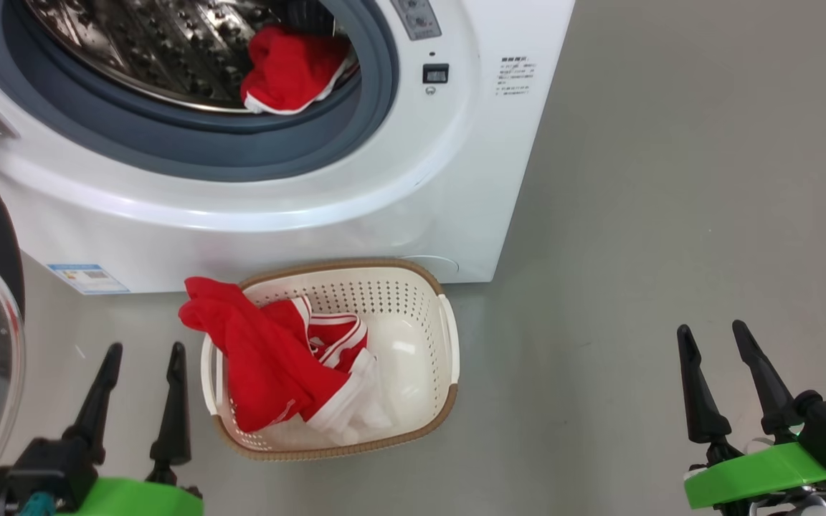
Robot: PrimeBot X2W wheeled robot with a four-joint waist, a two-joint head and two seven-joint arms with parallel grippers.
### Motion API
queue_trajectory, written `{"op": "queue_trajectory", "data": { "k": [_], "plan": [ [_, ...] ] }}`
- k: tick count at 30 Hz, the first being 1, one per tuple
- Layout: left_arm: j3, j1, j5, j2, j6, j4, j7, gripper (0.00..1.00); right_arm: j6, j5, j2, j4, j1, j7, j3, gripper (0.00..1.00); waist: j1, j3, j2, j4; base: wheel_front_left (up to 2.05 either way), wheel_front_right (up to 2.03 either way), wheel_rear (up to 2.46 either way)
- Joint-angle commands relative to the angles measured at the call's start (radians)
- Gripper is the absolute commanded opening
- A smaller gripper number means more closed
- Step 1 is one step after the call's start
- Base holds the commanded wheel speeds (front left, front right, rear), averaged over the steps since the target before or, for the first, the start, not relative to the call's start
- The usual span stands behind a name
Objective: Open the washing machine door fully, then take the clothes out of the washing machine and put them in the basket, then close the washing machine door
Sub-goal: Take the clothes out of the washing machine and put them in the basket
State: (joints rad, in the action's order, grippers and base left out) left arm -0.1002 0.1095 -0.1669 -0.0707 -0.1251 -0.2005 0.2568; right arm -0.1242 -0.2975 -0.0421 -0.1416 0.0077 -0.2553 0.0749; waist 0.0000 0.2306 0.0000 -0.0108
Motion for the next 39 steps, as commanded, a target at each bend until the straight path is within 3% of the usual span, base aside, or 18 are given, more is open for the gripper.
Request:
{"op": "queue_trajectory", "data": {
  "k": [1,11,21,29,39],
  "plan": [
    [-0.037,-0.004,0.010,-0.016,-0.006,0.031,0.005,1.00,-0.007,0.010,-0.008,0.028,0.002,-0.006,-0.017,1.00,0.0000,-0.007,0.0000,-0.002,0.00,0.00,0.00],
    [-0.056,-0.062,0.018,0.003,-0.006,0.088,0.005,1.00,-0.007,0.010,-0.008,0.044,0.020,-0.006,-0.006,1.00,0.0000,-0.001,0.0000,-0.002,0.00,0.00,0.00],
    [-0.034,-0.005,-0.009,0.011,-0.006,0.066,0.005,1.00,-0.007,0.001,-0.008,0.046,-0.009,-0.006,-0.022,1.00,0.0000,0.044,0.0000,-0.002,0.00,0.00,0.00],
    [0.039,0.250,-0.048,-0.055,-0.006,-0.064,0.005,1.00,-0.007,-0.028,-0.008,0.043,-0.072,-0.006,-0.051,1.00,0.0000,0.144,0.0000,-0.018,0.00,0.00,0.00],
    [0.174,0.699,-0.102,-0.190,-0.006,-0.341,0.005,1.00,-0.007,-0.075,-0.008,0.047,-0.171,-0.006,-0.100,1.00,0.0000,0.304,0.0000,-0.095,0.00,0.00,0.00]
  ]
}}
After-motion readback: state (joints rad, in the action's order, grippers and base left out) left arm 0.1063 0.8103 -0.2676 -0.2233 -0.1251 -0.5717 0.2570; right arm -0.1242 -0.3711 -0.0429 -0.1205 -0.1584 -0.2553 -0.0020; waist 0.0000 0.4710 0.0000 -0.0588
